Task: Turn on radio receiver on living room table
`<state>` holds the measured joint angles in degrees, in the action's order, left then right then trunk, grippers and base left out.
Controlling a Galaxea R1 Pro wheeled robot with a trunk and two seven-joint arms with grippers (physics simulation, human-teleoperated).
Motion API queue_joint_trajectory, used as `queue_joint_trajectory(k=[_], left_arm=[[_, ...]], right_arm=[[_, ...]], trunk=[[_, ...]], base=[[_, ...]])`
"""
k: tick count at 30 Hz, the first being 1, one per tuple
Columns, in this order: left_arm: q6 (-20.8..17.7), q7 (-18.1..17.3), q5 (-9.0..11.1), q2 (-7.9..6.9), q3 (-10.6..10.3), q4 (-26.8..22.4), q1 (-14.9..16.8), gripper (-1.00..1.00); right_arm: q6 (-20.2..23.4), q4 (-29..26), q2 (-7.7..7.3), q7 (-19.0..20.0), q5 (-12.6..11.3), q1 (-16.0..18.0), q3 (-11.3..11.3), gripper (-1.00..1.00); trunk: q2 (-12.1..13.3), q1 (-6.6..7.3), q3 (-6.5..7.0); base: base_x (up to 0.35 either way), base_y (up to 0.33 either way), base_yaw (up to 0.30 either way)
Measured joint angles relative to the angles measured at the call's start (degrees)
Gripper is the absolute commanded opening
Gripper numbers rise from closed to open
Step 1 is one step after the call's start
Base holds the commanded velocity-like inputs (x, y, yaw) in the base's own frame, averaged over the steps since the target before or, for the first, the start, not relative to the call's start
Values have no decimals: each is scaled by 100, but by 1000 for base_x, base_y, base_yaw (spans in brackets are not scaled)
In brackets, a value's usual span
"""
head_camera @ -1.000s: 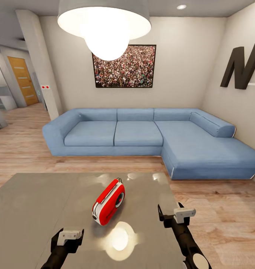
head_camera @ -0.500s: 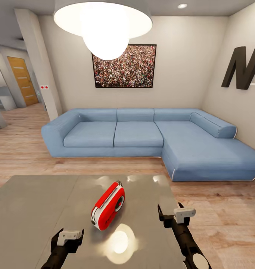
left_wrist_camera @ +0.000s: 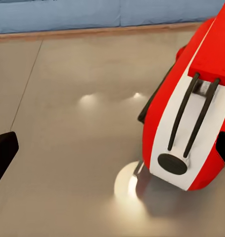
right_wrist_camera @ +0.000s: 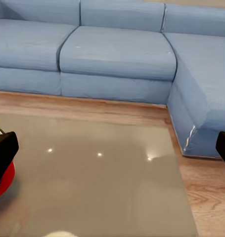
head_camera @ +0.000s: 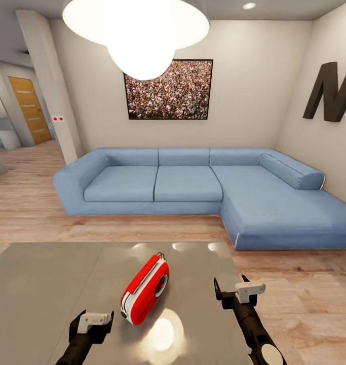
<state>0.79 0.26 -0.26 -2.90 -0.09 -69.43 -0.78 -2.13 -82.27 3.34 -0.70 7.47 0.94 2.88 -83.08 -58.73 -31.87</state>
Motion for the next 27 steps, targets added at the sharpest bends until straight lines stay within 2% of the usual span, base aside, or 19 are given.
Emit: queue_joint_trajectory(k=[10, 27], left_arm=[[0, 0, 0, 0, -5, 0, 0, 100], [0, 0, 0, 0, -7, 0, 3, 100]], right_arm=[[0, 1, 0, 0, 0, 0, 2, 100], [-5, 1, 0, 0, 0, 2, 2, 100]], trunk=[[0, 0, 0], [0, 0, 0]], base=[[107, -85, 0], [5, -4, 0]])
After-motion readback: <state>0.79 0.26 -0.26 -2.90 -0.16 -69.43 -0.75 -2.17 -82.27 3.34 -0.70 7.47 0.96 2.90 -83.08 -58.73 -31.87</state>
